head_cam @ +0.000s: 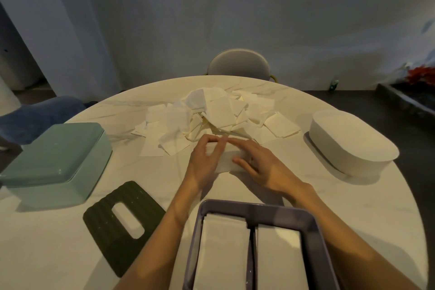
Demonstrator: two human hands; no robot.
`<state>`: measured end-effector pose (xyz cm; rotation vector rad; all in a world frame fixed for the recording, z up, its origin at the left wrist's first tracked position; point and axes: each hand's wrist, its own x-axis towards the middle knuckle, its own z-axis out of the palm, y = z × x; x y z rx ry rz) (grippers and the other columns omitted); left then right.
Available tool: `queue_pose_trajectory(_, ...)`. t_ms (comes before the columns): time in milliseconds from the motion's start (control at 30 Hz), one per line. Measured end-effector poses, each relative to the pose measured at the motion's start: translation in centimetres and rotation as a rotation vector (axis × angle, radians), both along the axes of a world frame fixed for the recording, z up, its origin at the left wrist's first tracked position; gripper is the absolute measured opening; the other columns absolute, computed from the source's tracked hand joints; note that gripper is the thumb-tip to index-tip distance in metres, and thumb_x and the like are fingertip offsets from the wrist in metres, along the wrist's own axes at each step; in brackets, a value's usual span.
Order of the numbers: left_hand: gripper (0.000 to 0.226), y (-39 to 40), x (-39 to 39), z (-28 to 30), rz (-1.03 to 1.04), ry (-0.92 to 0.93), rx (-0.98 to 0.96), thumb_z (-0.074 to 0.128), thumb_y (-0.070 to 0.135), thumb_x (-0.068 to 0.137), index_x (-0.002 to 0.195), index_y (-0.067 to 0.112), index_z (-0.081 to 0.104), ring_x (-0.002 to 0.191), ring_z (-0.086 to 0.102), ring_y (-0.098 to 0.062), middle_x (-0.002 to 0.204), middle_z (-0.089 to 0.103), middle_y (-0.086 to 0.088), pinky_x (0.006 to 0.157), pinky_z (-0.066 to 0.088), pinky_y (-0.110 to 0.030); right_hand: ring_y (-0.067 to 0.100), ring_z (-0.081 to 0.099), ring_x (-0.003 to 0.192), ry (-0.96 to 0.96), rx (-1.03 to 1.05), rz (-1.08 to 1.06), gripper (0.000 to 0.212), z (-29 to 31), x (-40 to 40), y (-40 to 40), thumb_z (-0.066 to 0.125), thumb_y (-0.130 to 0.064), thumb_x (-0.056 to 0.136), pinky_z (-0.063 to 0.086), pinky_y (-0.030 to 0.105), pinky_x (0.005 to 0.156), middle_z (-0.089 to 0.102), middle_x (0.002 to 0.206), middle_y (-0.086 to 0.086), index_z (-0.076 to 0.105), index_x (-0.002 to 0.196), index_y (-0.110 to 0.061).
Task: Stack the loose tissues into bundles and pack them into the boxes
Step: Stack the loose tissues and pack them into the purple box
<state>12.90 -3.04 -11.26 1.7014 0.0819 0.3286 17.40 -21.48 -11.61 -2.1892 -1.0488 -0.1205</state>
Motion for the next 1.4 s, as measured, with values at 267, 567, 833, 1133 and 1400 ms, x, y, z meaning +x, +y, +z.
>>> queue_pose_trajectory(267, 0.023, 2.7, -2.1, 2.1, -0.123, -0.119, 0.416, 0.084, 0.021, 0.085, 0.105, 0.018, 0.074, 0.089, 0.065, -0.006, 0.096, 0.071, 0.008, 0.079, 0.056, -0.03, 0.01, 0.068, 0.104, 0.205, 0.192, -0.091, 0.038, 2.7, -2.2, -1.7, 0.068, -0.035, 0.096, 0.061, 0.031, 0.087, 0.069, 0.121, -0.009, 0.062, 0.133, -0.026)
queue_pose_trajectory(567, 0.029, 0.7, -9.9, 12.4, -0.285, 0.072, 0.339, 0.066, 0.04, 0.096, 0.116, 0.019, 0.071, 0.101, 0.07, -0.015, 0.109, 0.071, 0.004, 0.085, 0.063, -0.034, 0.001, 0.071, 0.087, 0.45, 0.193, -0.127, 0.028, 12.5, -7.9, -5.4, 0.071, -0.046, 0.085, 0.054, 0.015, 0.07, 0.076, 0.095, -0.013, 0.068, 0.11, -0.033)
queue_pose_trajectory(833, 0.045, -3.6, -16.1, 11.0, -0.369, 0.34, 0.323, 0.082, 0.033, 0.086, 0.112, 0.016, 0.049, 0.077, 0.077, -0.019, 0.109, 0.069, -0.004, 0.068, 0.064, -0.03, 0.01, 0.068, 0.094, 0.389, -0.174, -0.175, 0.04, 14.3, -10.2, -7.3, 0.068, -0.061, 0.079, 0.056, 0.02, 0.078, 0.073, 0.103, -0.017, 0.076, 0.107, -0.034)
queue_pose_trajectory(1133, 0.039, -4.7, -17.1, 9.1, -0.437, 0.338, 0.535, 0.081, 0.036, 0.087, 0.106, 0.019, 0.051, 0.078, 0.075, -0.019, 0.085, 0.078, -0.004, 0.081, 0.063, -0.042, 0.005, 0.07, 0.082, 0.295, -0.393, -0.217, 0.022, 14.4, -12.4, -7.5, 0.082, -0.044, 0.08, 0.058, 0.02, 0.078, 0.075, 0.085, -0.015, 0.076, 0.096, -0.031)
queue_pose_trajectory(1400, 0.053, -5.5, -16.4, 8.4, -0.492, 0.382, 0.786, 0.083, 0.031, 0.085, 0.116, 0.016, 0.043, 0.07, 0.067, -0.008, 0.095, 0.069, 0.0, 0.072, 0.059, -0.029, 0.01, 0.06, 0.083, 0.136, -0.547, -0.356, 0.032, 12.6, -13.9, -5.3, 0.089, -0.044, 0.072, 0.056, 0.024, 0.074, 0.064, 0.092, -0.011, 0.069, 0.093, -0.028)
